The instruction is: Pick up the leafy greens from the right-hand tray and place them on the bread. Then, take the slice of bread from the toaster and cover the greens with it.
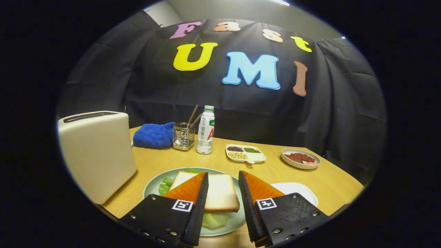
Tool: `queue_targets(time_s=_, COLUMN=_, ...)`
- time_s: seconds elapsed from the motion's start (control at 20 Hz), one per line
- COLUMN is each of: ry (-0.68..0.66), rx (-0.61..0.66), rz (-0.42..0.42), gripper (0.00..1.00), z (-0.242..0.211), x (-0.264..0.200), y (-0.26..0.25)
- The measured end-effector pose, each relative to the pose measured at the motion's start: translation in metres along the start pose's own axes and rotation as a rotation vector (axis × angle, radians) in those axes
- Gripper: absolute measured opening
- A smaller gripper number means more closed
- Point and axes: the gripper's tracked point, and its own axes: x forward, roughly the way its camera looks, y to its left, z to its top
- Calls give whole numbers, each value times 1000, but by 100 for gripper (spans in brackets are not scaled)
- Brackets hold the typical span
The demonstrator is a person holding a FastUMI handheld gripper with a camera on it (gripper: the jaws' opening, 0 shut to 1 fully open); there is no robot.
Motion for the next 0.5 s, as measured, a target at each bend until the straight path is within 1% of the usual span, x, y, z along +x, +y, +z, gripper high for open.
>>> queue_targets(time_s=0.35, ry=-50, rx=31, rz=23, gripper=52, z=19, x=-8, y=-12)
queue_targets(time_s=0.5, ry=-85, rx=36, rz=1, gripper=52, z=30, x=-16, y=-36)
